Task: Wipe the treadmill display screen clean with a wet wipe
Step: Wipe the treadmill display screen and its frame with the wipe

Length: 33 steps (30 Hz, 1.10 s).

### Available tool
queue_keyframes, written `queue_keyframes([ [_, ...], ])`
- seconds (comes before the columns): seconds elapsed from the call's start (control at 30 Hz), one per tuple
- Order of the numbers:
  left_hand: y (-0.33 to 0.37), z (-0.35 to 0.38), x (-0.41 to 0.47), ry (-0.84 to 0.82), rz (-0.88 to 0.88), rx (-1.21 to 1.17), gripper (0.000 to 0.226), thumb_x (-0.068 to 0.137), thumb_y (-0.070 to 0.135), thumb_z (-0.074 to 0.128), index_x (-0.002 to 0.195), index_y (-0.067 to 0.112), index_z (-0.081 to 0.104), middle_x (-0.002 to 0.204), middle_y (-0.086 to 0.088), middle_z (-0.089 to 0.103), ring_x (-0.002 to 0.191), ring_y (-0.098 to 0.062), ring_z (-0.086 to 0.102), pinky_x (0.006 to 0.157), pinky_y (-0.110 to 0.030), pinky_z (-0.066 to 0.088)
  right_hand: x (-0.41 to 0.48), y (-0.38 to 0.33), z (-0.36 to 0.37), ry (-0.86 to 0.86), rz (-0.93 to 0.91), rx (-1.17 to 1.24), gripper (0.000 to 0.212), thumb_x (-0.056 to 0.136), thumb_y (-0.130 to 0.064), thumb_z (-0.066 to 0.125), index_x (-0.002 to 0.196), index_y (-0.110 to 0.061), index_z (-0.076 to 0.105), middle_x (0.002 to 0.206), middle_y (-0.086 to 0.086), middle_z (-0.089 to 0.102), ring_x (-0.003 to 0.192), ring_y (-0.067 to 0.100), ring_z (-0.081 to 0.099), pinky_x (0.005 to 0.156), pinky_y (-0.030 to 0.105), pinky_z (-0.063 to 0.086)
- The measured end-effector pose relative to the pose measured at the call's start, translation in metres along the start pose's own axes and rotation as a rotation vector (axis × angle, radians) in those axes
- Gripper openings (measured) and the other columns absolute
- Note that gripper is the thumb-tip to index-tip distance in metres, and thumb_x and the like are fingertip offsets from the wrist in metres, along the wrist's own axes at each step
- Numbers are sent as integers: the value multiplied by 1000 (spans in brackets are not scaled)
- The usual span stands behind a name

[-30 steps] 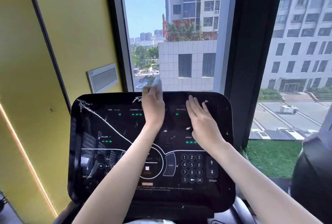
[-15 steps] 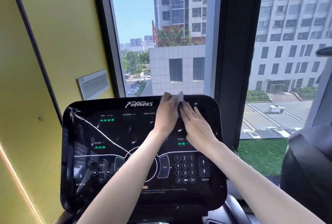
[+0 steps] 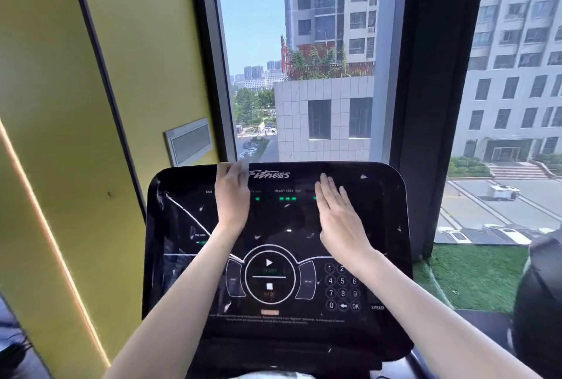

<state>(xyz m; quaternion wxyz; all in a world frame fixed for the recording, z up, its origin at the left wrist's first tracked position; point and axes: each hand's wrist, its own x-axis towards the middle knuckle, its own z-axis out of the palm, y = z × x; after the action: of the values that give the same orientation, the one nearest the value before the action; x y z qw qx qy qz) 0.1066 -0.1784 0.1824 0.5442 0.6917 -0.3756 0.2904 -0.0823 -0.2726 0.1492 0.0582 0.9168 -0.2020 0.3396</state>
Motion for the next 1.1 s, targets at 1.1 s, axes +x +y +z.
queue_keyframes([
  [1.1,124,98,-40,-335,132,-210,25,99,21,45,101,6,65,88,0,46,67,-12,51,70,-15,42,-29,54,-20,33,137,-73,88,63,18,52,144,6,19,154,19,12,143,26,9,116,38,9],
])
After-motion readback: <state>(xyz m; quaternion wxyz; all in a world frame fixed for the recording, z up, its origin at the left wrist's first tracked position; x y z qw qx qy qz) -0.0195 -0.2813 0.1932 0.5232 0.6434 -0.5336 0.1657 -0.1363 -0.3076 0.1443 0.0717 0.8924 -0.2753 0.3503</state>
